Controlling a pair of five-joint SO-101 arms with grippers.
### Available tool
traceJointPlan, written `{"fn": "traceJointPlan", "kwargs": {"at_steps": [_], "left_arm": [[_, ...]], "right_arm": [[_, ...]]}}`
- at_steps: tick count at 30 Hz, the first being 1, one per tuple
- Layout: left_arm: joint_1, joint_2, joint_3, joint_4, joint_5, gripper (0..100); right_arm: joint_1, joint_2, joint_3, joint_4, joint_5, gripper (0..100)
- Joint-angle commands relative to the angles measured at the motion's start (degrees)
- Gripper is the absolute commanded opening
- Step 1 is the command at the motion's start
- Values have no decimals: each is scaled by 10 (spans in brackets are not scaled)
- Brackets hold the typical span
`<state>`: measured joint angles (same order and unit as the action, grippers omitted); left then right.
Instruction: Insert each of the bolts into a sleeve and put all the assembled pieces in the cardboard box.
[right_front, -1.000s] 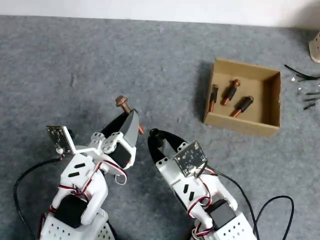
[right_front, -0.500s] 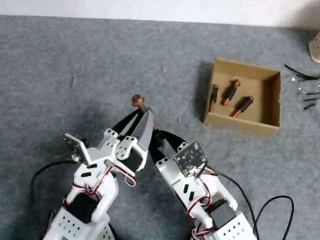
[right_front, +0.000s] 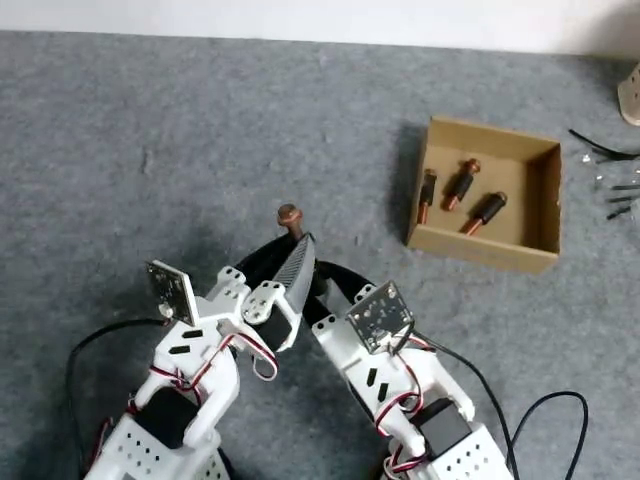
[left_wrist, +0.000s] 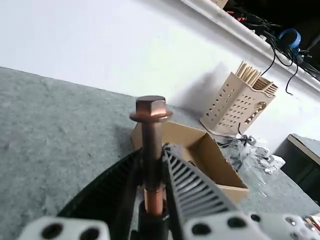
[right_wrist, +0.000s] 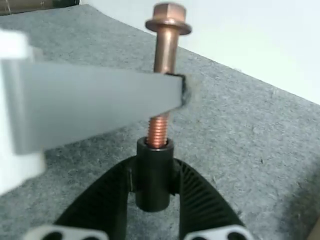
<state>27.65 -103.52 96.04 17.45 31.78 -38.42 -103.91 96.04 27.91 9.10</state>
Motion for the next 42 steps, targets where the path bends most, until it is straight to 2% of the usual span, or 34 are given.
{"fn": "traceJointPlan", "kwargs": {"at_steps": [1, 3, 7, 10, 14, 20, 22, 24, 27, 29, 32, 39, 42], "left_arm": [[10, -10, 3, 3, -4, 7], [11, -9, 6, 5, -4, 7], [15, -9, -1, 64, -4, 7], [48, -9, -8, 105, -11, 7], [76, -9, -3, 124, -81, 7], [36, -10, -12, 116, -76, 16], [9, -10, -24, 113, -30, 84], [-1, -8, -26, 114, 16, 219], [-1, -8, -16, 118, 25, 427], [-7, -8, -16, 116, 49, 484], [-48, -9, -40, 116, 106, 473], [-228, -10, -91, 116, 269, 424], [-294, -7, -86, 116, 288, 372]], "right_arm": [[-1, -7, 80, 1, 7, 5], [-1, -7, 80, 1, 7, 5], [10, -11, 80, -1, 7, 5], [18, -13, 80, -2, 7, 5], [18, -13, 80, -2, 7, 5], [18, -13, 80, -2, 6, 5], [18, -13, 80, -2, 6, 5], [18, -12, 80, -2, 6, 5], [18, -12, 80, -2, 6, 5], [18, -11, 80, -2, 6, 5], [18, -9, 79, -2, 6, 5], [51, -13, 79, -12, 3, 5], [87, -13, 79, -36, 2, 5]]}}
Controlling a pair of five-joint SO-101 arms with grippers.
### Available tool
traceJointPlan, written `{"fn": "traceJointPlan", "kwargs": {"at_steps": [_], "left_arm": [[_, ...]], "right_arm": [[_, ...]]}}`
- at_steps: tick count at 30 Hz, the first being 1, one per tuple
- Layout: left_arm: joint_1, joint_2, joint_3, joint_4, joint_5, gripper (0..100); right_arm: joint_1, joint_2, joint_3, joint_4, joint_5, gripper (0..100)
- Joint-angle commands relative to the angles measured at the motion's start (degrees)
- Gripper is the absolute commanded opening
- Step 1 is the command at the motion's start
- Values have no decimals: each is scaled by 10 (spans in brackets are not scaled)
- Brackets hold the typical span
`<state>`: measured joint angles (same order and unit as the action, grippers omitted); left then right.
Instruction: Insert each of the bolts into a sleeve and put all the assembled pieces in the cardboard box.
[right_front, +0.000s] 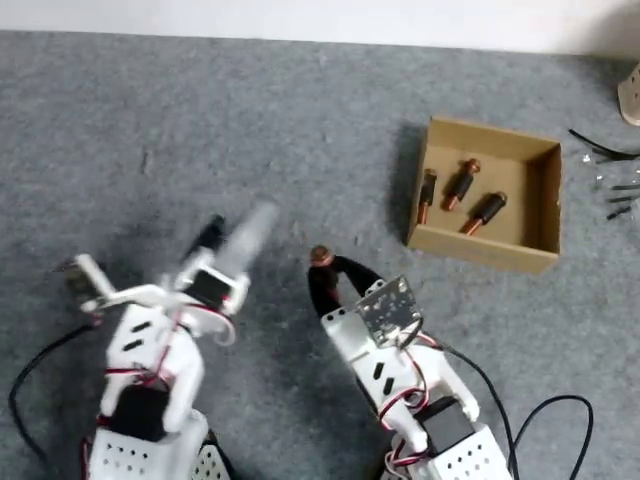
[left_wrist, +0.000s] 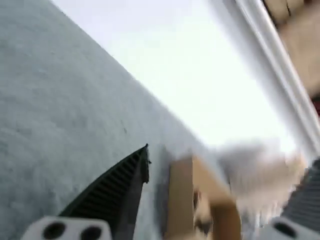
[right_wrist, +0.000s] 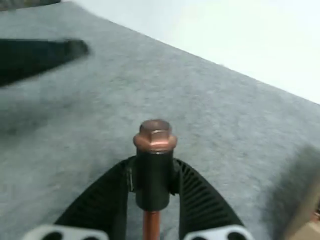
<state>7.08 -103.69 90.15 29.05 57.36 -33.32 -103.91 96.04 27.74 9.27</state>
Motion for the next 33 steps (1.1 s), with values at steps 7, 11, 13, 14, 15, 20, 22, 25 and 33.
{"fn": "traceJointPlan", "kwargs": {"at_steps": [7, 11, 13, 14, 15, 20, 22, 25, 33], "left_arm": [[-36, -7, 62, -88, -185, 166], [2, -5, 71, -90, -319, 54], [2, -6, 71, -71, -374, 8], [1, -6, 71, -64, -395, 3], [1, -6, 71, -58, -408, 8], [1, -6, 71, -25, -419, 14], [0, -6, 71, -14, -441, 14], [0, -6, 71, 4, -546, 14], [1, -5, 71, 24, -663, 14]], "right_arm": [[78, -13, 79, -50, 0, 5], [103, -13, 79, -50, 0, 5], [130, -12, 79, -50, 0, 5], [140, -10, 79, -50, 0, 5], [150, -8, 79, -49, 0, 5], [200, -7, 79, -33, 0, 5], [220, -7, 79, -27, 0, 5], [248, -7, 79, -17, 0, 5], [317, -7, 79, 12, 0, 5]]}}
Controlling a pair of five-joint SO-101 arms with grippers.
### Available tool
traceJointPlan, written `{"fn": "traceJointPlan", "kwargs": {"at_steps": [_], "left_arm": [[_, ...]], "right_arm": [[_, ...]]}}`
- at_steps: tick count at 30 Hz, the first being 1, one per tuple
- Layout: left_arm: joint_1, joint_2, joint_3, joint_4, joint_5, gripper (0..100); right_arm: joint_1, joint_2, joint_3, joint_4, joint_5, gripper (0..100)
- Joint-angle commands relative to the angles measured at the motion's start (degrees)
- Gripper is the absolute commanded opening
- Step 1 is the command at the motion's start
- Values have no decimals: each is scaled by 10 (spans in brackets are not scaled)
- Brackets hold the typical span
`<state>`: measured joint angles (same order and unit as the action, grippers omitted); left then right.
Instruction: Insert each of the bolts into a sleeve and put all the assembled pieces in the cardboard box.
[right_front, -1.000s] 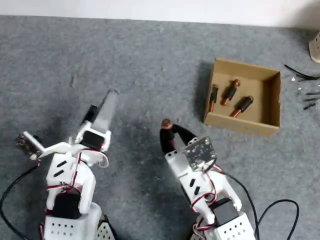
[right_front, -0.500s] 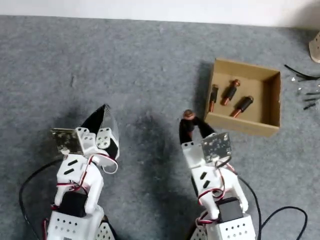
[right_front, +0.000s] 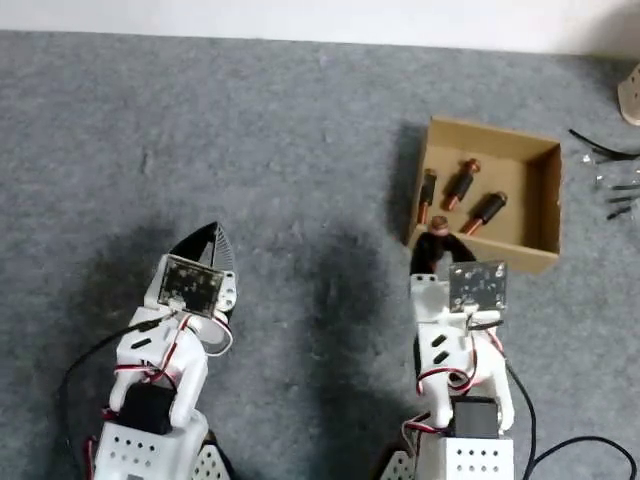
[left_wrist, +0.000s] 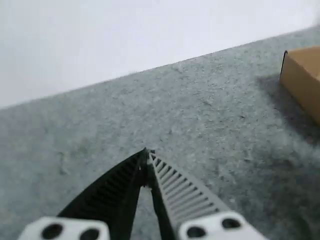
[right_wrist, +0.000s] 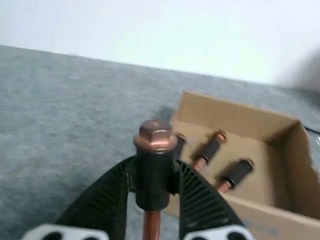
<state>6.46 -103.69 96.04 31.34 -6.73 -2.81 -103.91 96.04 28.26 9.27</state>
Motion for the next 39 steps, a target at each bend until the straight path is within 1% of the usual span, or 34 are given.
{"fn": "traceJointPlan", "kwargs": {"at_steps": [1, 11, 13, 15, 18, 21, 26, 31, 32, 34, 39], "left_arm": [[7, -5, 12, 1, -22, 14], [7, -4, 12, 10, -21, 14], [7, -4, 12, 10, -21, 14], [7, -4, 12, 10, -21, 14], [7, -4, 12, 10, -21, 14], [7, -4, 12, 10, -22, 14], [7, -4, 12, 11, -22, 14], [7, -4, 12, 12, -22, 14], [7, -4, 12, 12, -22, 14], [7, -4, 12, 12, -22, 14], [7, -4, 12, 11, -22, 14]], "right_arm": [[11, -7, 79, 11, 0, 5], [11, -3, 57, 8, 0, 5], [11, 18, 44, 6, 0, 5], [11, 59, 0, -9, 0, 5], [11, 176, -90, -22, 0, 5], [14, 351, -206, -39, 0, 5], [15, 650, -436, -62, 0, 5], [43, 891, -670, -59, -2, 5], [51, 933, -712, -59, -13, 5], [70, 1006, -788, -48, -60, 5], [131, 1151, -985, 72, -195, 5]]}}
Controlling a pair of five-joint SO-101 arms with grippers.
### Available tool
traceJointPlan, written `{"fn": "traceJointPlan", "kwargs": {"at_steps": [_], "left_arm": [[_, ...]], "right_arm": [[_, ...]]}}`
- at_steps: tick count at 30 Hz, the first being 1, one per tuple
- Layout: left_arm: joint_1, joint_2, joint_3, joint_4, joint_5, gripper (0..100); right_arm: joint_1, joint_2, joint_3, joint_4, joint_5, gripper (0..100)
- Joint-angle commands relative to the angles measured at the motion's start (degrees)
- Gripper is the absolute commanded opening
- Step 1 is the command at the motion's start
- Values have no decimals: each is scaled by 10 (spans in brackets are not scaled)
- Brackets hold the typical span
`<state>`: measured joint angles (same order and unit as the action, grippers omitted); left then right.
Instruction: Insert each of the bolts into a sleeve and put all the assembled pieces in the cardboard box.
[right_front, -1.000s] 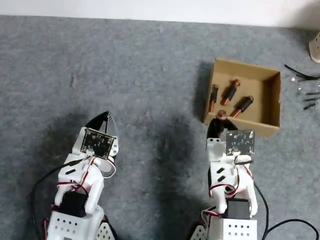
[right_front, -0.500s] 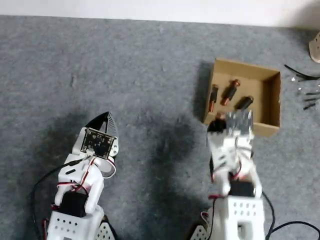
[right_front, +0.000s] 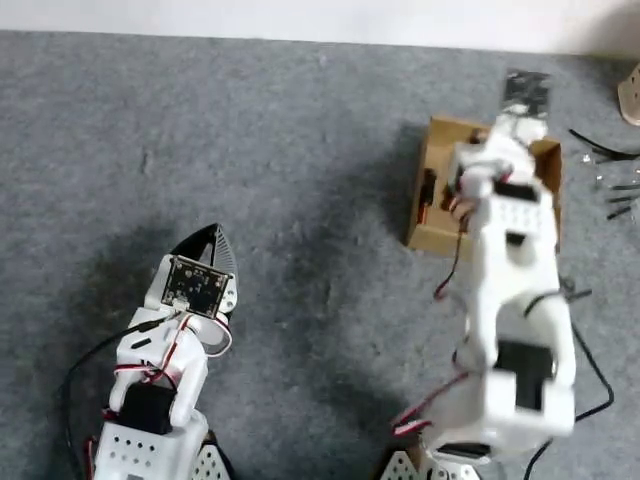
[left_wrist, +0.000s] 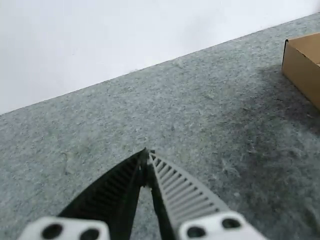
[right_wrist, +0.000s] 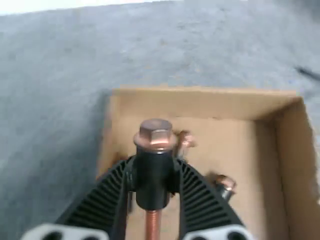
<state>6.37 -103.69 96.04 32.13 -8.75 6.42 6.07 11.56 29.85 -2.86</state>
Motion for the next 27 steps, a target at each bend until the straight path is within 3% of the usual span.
{"fn": "traceJointPlan", "kwargs": {"at_steps": [1, 4, 10, 17, 19, 24, 27], "left_arm": [[8, -4, 12, 3, -2, 14], [8, -4, 12, 2, -2, 14], [9, -4, 12, 2, -2, 14], [9, -4, 12, 2, -2, 14], [9, -4, 12, 2, -2, 14], [9, -4, 12, 2, -2, 14], [8, -4, 12, 2, -2, 14]], "right_arm": [[50, 76, -172, 74, -105, 5], [65, 140, -247, 124, -150, 5], [55, 205, -314, 192, -120, 5], [52, 207, -315, 198, -84, 11], [52, 207, -315, 198, -47, 53], [53, 210, -313, 217, -35, 209], [53, 207, -313, 228, -2, 227]]}}
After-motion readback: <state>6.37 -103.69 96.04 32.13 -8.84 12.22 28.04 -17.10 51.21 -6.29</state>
